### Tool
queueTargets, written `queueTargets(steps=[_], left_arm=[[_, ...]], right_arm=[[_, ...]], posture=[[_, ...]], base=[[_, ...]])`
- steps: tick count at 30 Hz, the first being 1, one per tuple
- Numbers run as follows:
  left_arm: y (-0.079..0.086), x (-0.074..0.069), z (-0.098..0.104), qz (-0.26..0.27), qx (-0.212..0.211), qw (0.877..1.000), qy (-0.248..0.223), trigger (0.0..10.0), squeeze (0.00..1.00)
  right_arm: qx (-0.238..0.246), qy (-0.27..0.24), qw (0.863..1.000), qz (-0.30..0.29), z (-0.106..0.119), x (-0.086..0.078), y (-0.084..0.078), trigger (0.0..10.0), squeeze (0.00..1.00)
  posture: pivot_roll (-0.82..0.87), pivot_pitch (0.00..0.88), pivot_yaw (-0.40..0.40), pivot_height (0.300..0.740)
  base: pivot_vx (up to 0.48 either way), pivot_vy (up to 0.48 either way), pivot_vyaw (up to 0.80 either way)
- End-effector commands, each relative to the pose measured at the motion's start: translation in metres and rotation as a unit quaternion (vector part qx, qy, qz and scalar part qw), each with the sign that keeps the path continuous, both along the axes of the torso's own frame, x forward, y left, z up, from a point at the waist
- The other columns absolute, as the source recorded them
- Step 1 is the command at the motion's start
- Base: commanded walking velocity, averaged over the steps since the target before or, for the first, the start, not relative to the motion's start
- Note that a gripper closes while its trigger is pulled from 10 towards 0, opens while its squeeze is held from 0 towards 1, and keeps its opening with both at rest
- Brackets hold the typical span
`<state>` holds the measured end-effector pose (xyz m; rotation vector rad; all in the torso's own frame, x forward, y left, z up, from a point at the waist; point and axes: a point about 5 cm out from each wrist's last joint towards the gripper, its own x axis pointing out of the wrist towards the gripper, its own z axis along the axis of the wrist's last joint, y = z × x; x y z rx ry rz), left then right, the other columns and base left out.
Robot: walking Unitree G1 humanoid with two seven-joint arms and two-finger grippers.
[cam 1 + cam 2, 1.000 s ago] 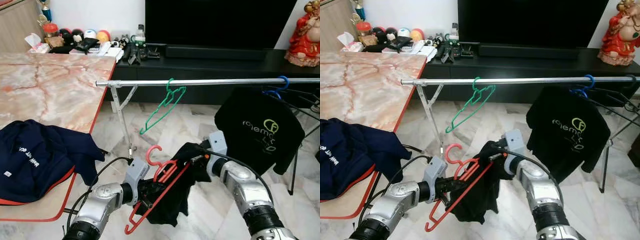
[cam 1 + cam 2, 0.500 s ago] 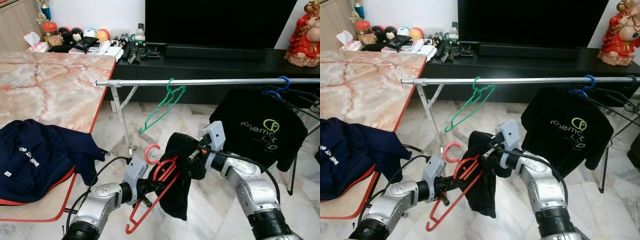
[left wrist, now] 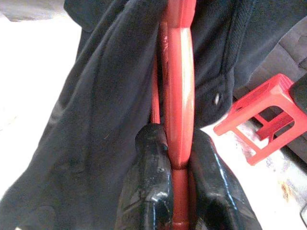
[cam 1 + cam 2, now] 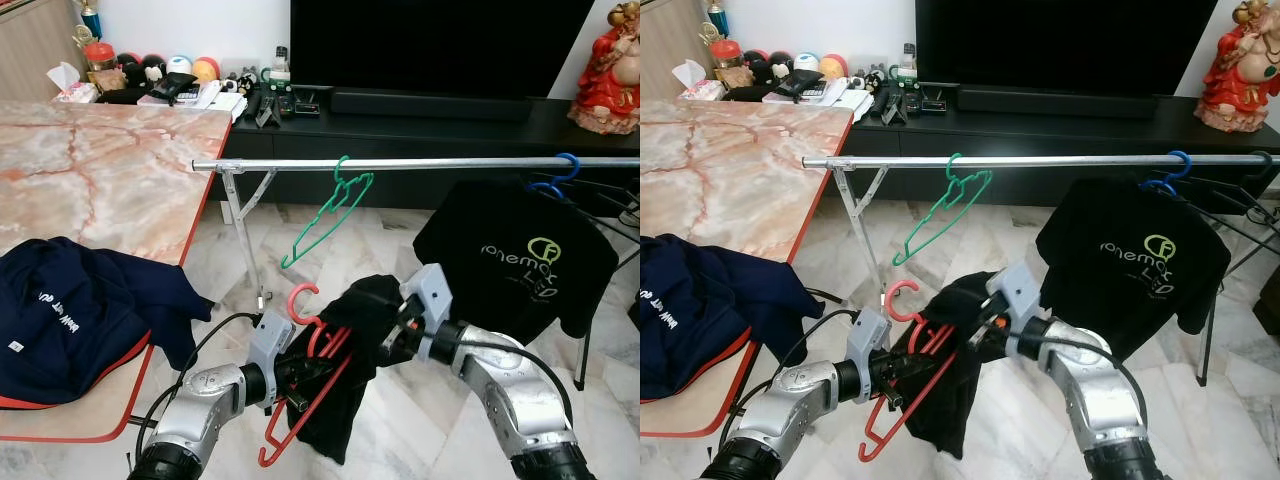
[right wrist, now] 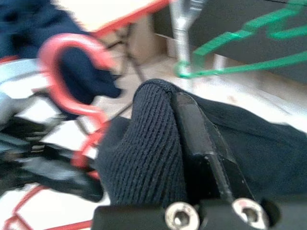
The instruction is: Hang hanger
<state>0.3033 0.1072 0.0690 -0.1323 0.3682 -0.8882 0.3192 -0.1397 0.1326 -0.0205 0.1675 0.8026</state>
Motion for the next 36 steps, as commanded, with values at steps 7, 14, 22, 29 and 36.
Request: queueTargets(steps=[7,14,22,29,36], left_arm=[[0.001,0.004,0.006,0.014,-0.016,1.0,-0.014,10.0,0.0],[0.002,0.006,0.006,0.03,-0.018,0.999,-0.017,10.0,0.0],[0.001,0.006,0.007,0.029,-0.024,0.999,-0.017,10.0,0.0],[0.003,0.009,0.007,0.044,-0.014,0.999,-0.024,10.0,0.0],[0.0,0.005,0.005,0.023,-0.019,0.999,-0.017,10.0,0.0]], right_arm=[[0.028,-0.015,0.999,0.026,0.011,-0.007,0.0,10.0,0.0],[0.019,-0.012,0.992,0.125,0.013,-0.031,0.006,10.0,0.0],[-0.039,0.007,0.991,0.125,0.003,-0.037,-0.006,10.0,0.0],[-0.08,0.02,0.991,0.103,-0.002,-0.038,-0.022,10.0,0.0],[-0.067,0.001,0.996,0.051,0.003,-0.026,-0.018,10.0,0.0]], posture=[[0.01,0.074,-0.031,0.74],[0.01,0.076,-0.031,0.74],[0.0,0.073,-0.029,0.74],[0.0,0.071,-0.027,0.74],[-0.01,0.065,-0.026,0.74]], base=[[0.0,0.0,0.0],[0.0,0.0,0.0],[0.0,0.0,0.0],[0.0,0.0,0.0],[0.0,0.0,0.0]])
